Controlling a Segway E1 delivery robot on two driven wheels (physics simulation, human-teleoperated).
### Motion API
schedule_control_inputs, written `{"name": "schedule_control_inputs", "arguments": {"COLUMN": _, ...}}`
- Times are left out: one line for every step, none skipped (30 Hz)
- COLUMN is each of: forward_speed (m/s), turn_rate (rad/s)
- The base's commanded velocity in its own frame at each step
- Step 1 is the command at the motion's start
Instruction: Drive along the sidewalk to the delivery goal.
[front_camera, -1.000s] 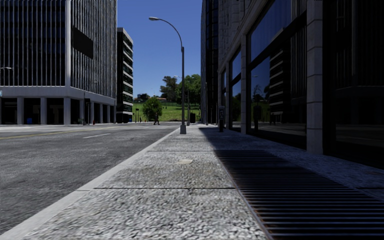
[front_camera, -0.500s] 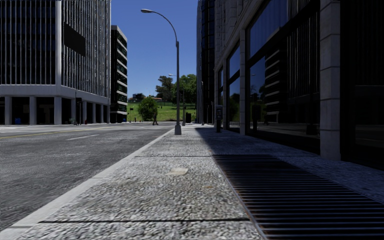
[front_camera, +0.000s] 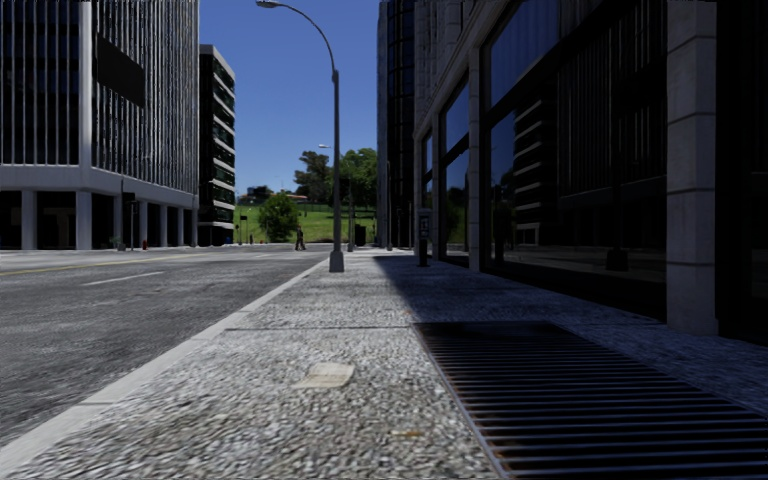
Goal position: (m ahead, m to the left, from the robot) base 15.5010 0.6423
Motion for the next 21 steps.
{"name": "schedule_control_inputs", "arguments": {"forward_speed": 1.41, "turn_rate": -0.06}}
{"name": "schedule_control_inputs", "arguments": {"forward_speed": 1.41, "turn_rate": 0.00}}
{"name": "schedule_control_inputs", "arguments": {"forward_speed": 1.41, "turn_rate": 0.00}}
{"name": "schedule_control_inputs", "arguments": {"forward_speed": 1.41, "turn_rate": 0.00}}
{"name": "schedule_control_inputs", "arguments": {"forward_speed": 1.41, "turn_rate": 0.00}}
{"name": "schedule_control_inputs", "arguments": {"forward_speed": 1.41, "turn_rate": 0.00}}
{"name": "schedule_control_inputs", "arguments": {"forward_speed": 1.41, "turn_rate": 0.00}}
{"name": "schedule_control_inputs", "arguments": {"forward_speed": 1.41, "turn_rate": 0.00}}
{"name": "schedule_control_inputs", "arguments": {"forward_speed": 1.41, "turn_rate": 0.00}}
{"name": "schedule_control_inputs", "arguments": {"forward_speed": 1.41, "turn_rate": 0.00}}
{"name": "schedule_control_inputs", "arguments": {"forward_speed": 1.41, "turn_rate": 0.00}}
{"name": "schedule_control_inputs", "arguments": {"forward_speed": 1.41, "turn_rate": 0.00}}
{"name": "schedule_control_inputs", "arguments": {"forward_speed": 1.41, "turn_rate": 0.00}}
{"name": "schedule_control_inputs", "arguments": {"forward_speed": 1.41, "turn_rate": 0.00}}
{"name": "schedule_control_inputs", "arguments": {"forward_speed": 1.41, "turn_rate": 0.00}}
{"name": "schedule_control_inputs", "arguments": {"forward_speed": 1.41, "turn_rate": 0.00}}
{"name": "schedule_control_inputs", "arguments": {"forward_speed": 1.41, "turn_rate": 0.00}}
{"name": "schedule_control_inputs", "arguments": {"forward_speed": 1.41, "turn_rate": 0.00}}
{"name": "schedule_control_inputs", "arguments": {"forward_speed": 1.41, "turn_rate": 0.00}}
{"name": "schedule_control_inputs", "arguments": {"forward_speed": 1.41, "turn_rate": 0.00}}
{"name": "schedule_control_inputs", "arguments": {"forward_speed": 1.41, "turn_rate": 0.00}}
